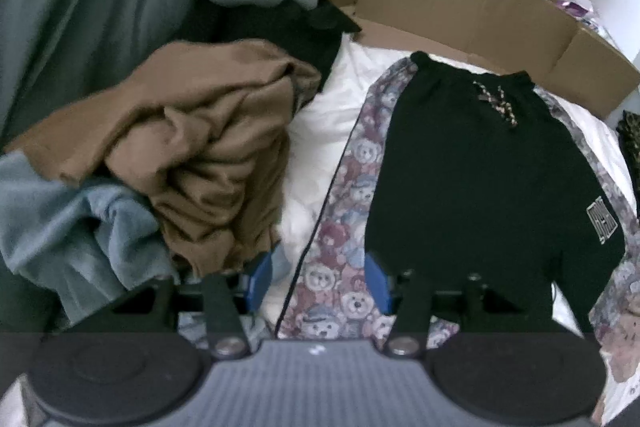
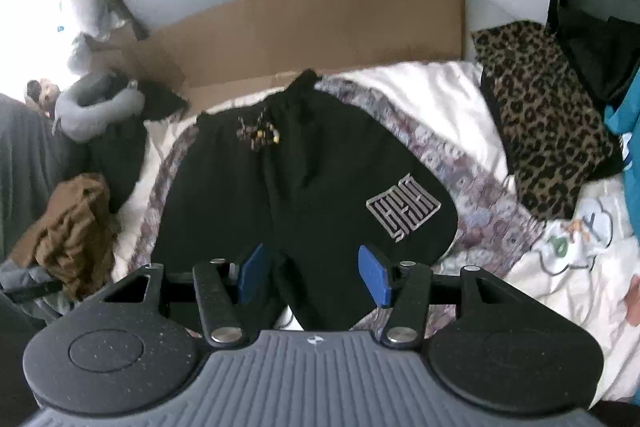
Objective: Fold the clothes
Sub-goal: 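Move the right tool to the black leg hem and grasp it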
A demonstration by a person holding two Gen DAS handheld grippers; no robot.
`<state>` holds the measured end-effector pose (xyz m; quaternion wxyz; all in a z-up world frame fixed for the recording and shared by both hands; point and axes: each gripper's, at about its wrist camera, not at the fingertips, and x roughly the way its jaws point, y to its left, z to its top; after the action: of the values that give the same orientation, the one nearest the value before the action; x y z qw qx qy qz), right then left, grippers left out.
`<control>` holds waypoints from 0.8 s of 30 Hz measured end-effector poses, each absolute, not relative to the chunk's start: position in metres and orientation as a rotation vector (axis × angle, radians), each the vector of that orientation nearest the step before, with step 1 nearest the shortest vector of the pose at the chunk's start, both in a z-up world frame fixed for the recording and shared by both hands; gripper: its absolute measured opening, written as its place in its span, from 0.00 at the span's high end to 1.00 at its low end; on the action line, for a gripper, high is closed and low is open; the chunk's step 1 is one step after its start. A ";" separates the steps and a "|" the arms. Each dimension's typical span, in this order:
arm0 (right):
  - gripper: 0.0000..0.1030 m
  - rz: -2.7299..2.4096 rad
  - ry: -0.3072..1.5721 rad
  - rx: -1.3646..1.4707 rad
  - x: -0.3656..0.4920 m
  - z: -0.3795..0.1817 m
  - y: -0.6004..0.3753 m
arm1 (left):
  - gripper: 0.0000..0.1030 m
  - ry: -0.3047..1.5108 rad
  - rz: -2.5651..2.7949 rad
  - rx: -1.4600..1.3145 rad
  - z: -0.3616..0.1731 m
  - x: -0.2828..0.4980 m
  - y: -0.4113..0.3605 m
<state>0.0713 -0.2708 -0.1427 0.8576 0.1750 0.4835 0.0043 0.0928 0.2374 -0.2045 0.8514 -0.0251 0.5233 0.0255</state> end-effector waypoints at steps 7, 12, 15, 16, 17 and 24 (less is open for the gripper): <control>0.43 -0.054 1.072 0.397 0.053 -0.200 -0.257 | 0.47 1.127 0.064 -0.086 -0.233 0.082 0.243; 0.48 -0.076 1.122 0.387 0.049 -0.241 -0.249 | 0.47 1.152 0.069 -0.098 -0.260 0.076 0.249; 0.53 -0.098 1.145 0.377 0.050 -0.262 -0.247 | 0.47 1.160 0.071 -0.116 -0.276 0.072 0.254; 0.55 -0.112 1.151 0.369 0.051 -0.269 -0.246 | 0.47 1.159 0.070 -0.116 -0.280 0.071 0.256; 0.55 -0.137 1.154 0.352 0.051 -0.276 -0.246 | 0.47 1.159 0.069 -0.116 -0.284 0.070 0.257; 0.61 -0.184 1.215 0.360 0.052 -0.326 -0.243 | 0.48 1.169 0.065 -0.133 -0.307 0.073 0.266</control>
<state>0.0525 -0.2429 -0.3259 0.8019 0.1680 0.5668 -0.0860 0.0726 0.2660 -0.3073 0.8314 -0.0625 0.5513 0.0308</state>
